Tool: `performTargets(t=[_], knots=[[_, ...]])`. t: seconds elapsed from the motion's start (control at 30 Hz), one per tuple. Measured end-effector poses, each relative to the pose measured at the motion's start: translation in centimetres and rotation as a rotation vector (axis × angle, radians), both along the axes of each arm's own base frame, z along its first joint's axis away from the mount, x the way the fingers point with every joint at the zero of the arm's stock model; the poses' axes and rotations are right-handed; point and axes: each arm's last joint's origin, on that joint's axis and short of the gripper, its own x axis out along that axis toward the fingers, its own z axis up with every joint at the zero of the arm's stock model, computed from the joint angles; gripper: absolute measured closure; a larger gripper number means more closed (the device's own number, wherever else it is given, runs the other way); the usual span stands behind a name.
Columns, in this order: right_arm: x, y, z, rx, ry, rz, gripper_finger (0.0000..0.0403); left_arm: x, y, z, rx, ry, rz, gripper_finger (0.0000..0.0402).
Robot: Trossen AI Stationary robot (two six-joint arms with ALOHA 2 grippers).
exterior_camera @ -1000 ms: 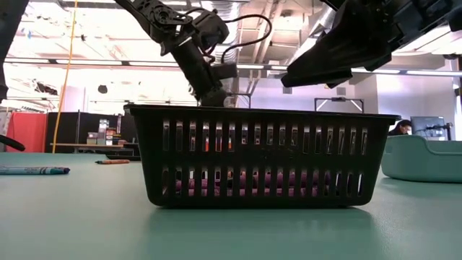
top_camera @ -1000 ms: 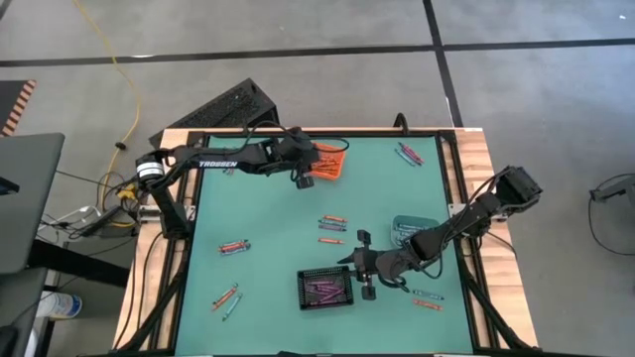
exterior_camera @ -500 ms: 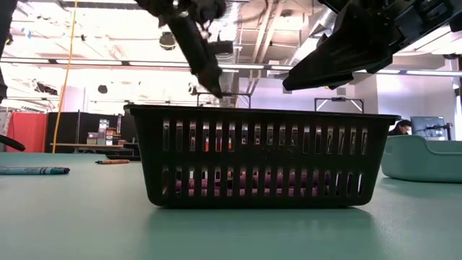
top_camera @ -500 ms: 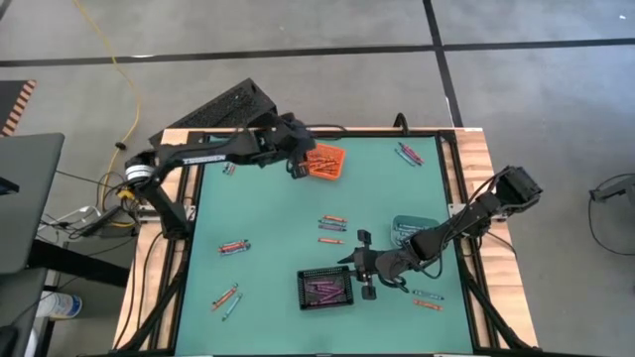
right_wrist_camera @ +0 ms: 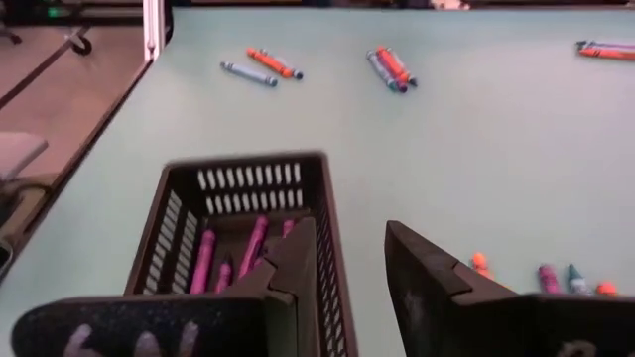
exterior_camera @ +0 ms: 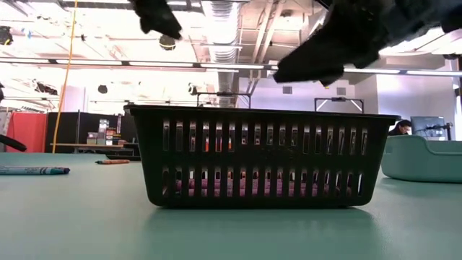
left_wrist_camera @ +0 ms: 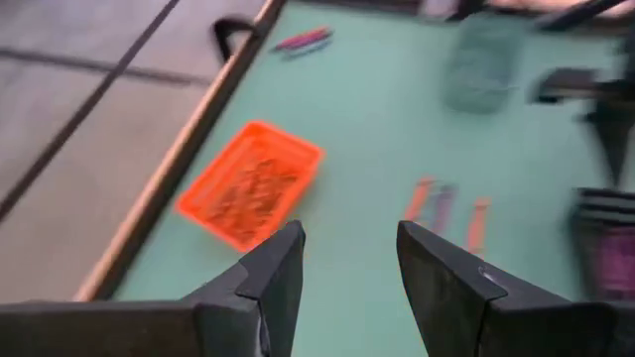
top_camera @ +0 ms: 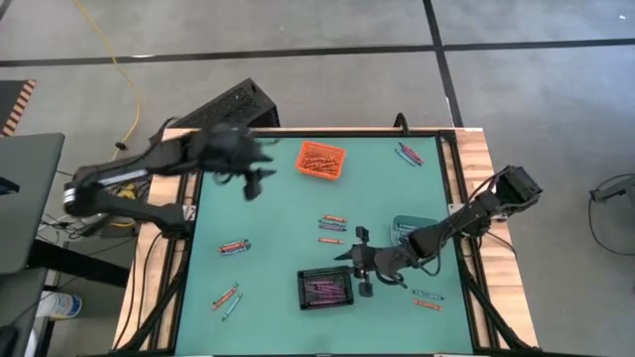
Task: Sort crayons
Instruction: Put the orange crayon into the orange bin
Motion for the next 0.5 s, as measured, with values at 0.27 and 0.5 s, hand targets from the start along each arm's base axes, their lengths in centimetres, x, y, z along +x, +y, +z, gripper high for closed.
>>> performTargets(t=[0.27,0.5], knots=[[2.2,-0.2,4.5,-0.001,0.194,0.006,0.0285,-3.8,-5.1,-7.9,-0.13,-0.378,-0.187,0.0248],[-0.4,0.9,8.5,0.286,0.709,-0.11,0.0285,-4.2,-6.7,-13.5,-0.153,-0.502,-0.289,0.0248]])
